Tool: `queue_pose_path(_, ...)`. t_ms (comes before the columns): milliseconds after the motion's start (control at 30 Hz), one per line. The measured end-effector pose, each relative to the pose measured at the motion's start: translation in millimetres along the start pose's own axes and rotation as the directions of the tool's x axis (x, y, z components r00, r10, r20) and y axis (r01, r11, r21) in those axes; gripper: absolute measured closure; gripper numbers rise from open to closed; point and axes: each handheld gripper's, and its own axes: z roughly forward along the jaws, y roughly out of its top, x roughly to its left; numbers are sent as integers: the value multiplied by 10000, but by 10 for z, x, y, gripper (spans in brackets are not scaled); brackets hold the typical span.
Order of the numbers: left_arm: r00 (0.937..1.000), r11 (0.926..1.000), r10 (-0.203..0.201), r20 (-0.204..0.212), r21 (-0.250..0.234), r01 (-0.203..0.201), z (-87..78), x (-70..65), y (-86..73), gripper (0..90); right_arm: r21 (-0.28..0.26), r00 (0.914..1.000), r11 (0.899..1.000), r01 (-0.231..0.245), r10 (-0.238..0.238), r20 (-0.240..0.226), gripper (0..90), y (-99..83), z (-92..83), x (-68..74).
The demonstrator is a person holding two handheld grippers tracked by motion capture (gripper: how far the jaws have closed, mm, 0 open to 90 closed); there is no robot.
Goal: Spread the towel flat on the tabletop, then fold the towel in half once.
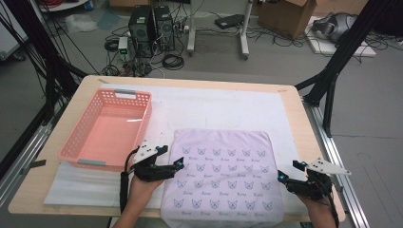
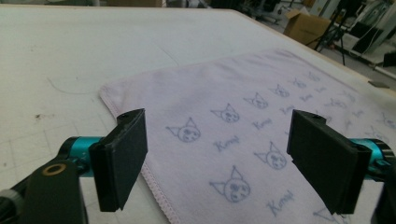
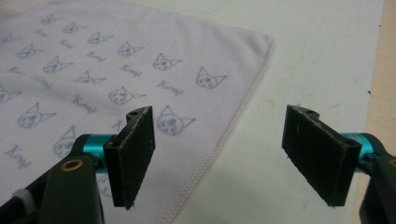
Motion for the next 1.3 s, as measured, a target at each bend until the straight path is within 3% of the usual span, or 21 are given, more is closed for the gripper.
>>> queue_pose_path(433, 9999, 9999, 58, 134, 95, -60, -5, 0, -6, 244, 68, 10000, 10000, -29, 29, -14, 248, -10, 63, 24)
queue_pose_path(867, 9997, 9992, -223, 100, 324, 219, 49, 16, -6, 264, 67, 9998, 9998, -190, 189, 106, 247, -31, 58, -10)
queue_pose_path(1067, 9995, 9962, -203, -231, 846, 222, 86, 72, -35, 292, 238, 9994, 9992, -331, 327, 143, 254, -17, 137, -32)
queue_pose_path(1200, 9962, 9891, -578, -655, 1314, 661, 134, 132, -70, 314, 392, 9992, 9984, -406, 408, -31, 306, 27, 238, -50)
queue_pose_path(1300, 9926, 9875, -721, -980, 1332, 849, 156, 154, -55, 357, 533, 9989, 9975, -454, 457, -42, 360, 75, 328, -61)
